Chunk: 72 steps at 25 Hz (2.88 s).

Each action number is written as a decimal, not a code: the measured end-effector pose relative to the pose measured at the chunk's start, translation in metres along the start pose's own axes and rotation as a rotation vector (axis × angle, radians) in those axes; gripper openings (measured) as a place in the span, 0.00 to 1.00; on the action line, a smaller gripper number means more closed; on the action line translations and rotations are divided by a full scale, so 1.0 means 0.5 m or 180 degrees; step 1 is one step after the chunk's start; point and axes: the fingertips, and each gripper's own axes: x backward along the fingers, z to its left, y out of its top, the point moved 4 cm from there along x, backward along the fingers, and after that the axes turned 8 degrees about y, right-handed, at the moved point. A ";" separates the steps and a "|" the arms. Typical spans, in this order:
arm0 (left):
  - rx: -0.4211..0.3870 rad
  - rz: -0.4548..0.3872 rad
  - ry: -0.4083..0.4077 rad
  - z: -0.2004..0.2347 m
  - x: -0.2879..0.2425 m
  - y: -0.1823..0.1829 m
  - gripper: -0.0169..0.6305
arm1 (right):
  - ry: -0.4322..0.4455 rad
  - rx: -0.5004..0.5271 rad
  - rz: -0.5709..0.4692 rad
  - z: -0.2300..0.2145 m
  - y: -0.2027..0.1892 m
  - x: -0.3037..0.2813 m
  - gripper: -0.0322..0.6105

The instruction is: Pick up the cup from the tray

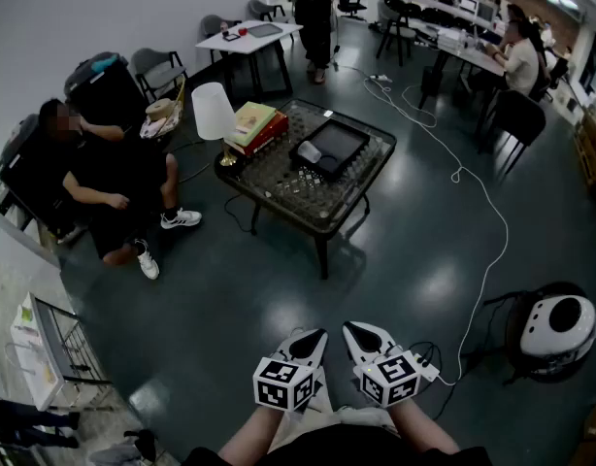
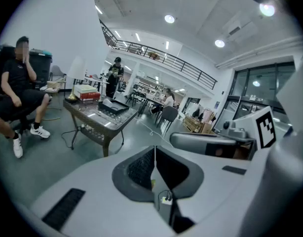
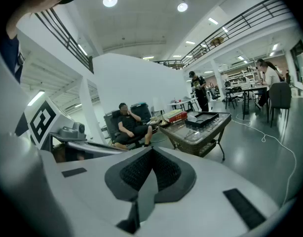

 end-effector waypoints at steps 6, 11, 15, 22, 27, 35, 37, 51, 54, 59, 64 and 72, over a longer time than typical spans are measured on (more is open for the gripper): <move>0.0275 0.0106 0.0272 -0.112 0.120 -0.153 0.06 | 0.0139 0.0176 0.0100 0.106 -0.083 0.164 0.07; 0.0339 -0.0022 0.0367 -0.178 0.193 -0.191 0.06 | 0.0238 0.0229 0.0102 0.156 -0.106 0.245 0.07; 0.0317 -0.0016 0.0419 -0.208 0.223 -0.206 0.06 | 0.0348 0.0305 0.0108 0.195 -0.118 0.280 0.07; 0.0191 -0.0073 0.0492 -0.227 0.245 -0.208 0.06 | 0.0453 0.0070 -0.0056 0.206 -0.135 0.311 0.07; 0.0294 -0.0021 0.0532 -0.232 0.250 -0.221 0.06 | 0.0514 0.0092 -0.0008 0.206 -0.137 0.321 0.07; 0.0253 -0.0030 0.0537 -0.194 0.216 -0.191 0.06 | 0.0522 0.0077 0.0094 0.185 -0.137 0.281 0.07; 0.0217 -0.0026 0.0514 -0.181 0.198 -0.175 0.06 | 0.0500 0.0100 0.0115 0.170 -0.126 0.264 0.07; 0.0108 -0.0020 0.0353 -0.046 0.053 -0.041 0.06 | 0.0365 0.0188 0.0084 0.063 -0.019 0.077 0.07; 0.0105 0.0002 0.0334 -0.014 0.027 -0.005 0.06 | 0.0313 0.0184 0.0080 0.037 0.013 0.037 0.07; 0.0115 0.0058 0.0316 0.028 -0.001 0.050 0.06 | 0.0257 0.0160 0.0090 0.013 0.061 -0.018 0.07; 0.0089 0.0048 0.0287 0.062 -0.020 0.098 0.06 | 0.0218 0.0153 0.0121 0.000 0.094 -0.061 0.07; 0.0059 0.0053 0.0243 0.110 -0.045 0.152 0.06 | 0.0184 0.0142 0.0117 -0.023 0.142 -0.133 0.07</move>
